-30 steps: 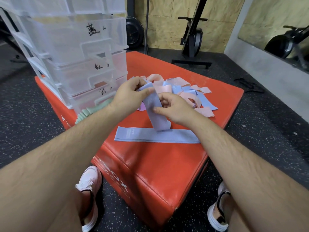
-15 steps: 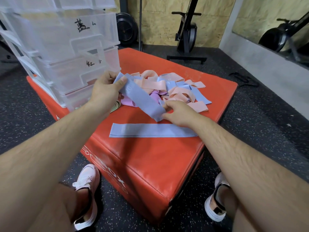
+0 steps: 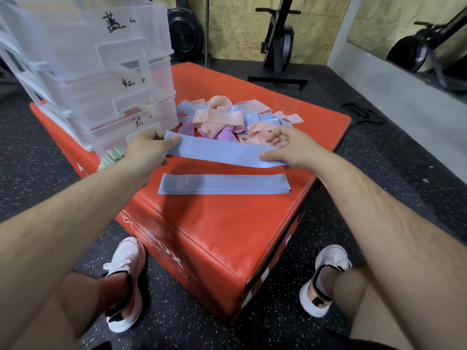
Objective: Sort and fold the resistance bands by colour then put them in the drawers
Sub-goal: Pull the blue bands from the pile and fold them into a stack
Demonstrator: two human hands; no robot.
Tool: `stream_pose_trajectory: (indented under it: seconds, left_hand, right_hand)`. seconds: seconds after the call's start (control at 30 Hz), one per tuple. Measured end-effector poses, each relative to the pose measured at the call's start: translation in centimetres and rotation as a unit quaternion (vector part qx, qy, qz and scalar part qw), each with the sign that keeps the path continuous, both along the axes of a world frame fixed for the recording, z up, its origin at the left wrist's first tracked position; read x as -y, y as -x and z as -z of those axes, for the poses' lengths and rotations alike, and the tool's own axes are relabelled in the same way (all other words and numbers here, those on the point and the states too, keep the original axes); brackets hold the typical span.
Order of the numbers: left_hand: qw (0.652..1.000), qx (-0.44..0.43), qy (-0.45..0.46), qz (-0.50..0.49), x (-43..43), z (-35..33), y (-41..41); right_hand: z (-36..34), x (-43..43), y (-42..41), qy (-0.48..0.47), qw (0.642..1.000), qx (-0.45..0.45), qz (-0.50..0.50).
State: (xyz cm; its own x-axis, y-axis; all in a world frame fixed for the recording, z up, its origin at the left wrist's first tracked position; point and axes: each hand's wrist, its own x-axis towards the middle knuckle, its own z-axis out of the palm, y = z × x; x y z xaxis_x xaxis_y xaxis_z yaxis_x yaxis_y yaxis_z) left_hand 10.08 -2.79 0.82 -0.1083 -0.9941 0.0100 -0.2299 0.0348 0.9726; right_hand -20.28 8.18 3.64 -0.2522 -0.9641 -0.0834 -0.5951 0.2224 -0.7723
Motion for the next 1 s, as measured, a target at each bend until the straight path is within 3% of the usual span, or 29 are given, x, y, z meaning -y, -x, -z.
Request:
stream_pose_trajectory:
  seconds: [0.07,0.23,0.5,0.83,1.0]
  left_hand:
    - [1.000,0.013,-0.008,0.003,-0.3,0.5,-0.3]
    - [0.998,0.059,-0.033,-0.009,-0.8,1.4,-1.2]
    - [0.986,0.158,-0.054,-0.008,-0.8,3.0,-2.3]
    - [0.950,0.311,0.025,0.016,-1.5,4.3,-2.1]
    - [0.944,0.316,0.093,0.034,-1.5,4.5,-2.2]
  right_hand:
    - [-0.1,-0.4,0.6,-0.017,1.000,-0.019,0.003]
    - [0.2,-1.4,1.6,-0.090,0.995,0.040,-0.018]
    - [1.8,-2.0,1.6,-0.120,0.993,0.015,-0.002]
    - [3.4,-1.8,1.2,-0.137,0.985,-0.102,0.008]
    - [3.8,-1.9,1.3,-0.127,0.978,-0.166,-0.008]
